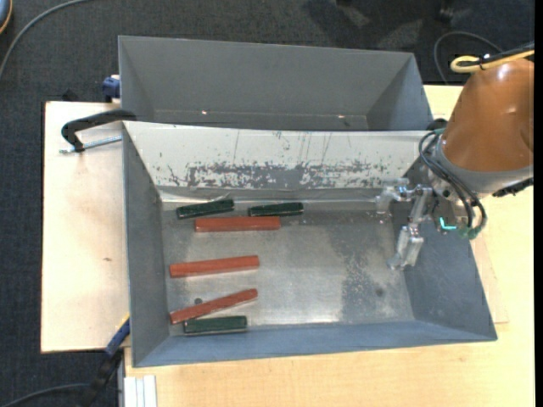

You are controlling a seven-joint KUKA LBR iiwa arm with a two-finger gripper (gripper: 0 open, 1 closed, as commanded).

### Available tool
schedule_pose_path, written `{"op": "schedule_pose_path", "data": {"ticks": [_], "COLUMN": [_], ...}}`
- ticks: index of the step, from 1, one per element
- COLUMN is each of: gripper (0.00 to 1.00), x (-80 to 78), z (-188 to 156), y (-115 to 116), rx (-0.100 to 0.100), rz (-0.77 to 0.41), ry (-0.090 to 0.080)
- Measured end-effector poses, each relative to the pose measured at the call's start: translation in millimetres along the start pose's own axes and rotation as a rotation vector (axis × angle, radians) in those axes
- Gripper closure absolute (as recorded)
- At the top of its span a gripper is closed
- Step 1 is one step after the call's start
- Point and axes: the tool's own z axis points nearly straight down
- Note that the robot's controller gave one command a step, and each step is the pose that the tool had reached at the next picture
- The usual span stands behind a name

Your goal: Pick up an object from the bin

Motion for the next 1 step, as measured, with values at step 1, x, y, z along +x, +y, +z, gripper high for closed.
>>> {"op": "schedule_pose_path", "data": {"ticks": [1], "gripper": [0.00], "x": [24.7], "z": [71.4], "y": [79.4], "rx": [-0.004], "rz": [-0.034], "ry": [0.002]}}
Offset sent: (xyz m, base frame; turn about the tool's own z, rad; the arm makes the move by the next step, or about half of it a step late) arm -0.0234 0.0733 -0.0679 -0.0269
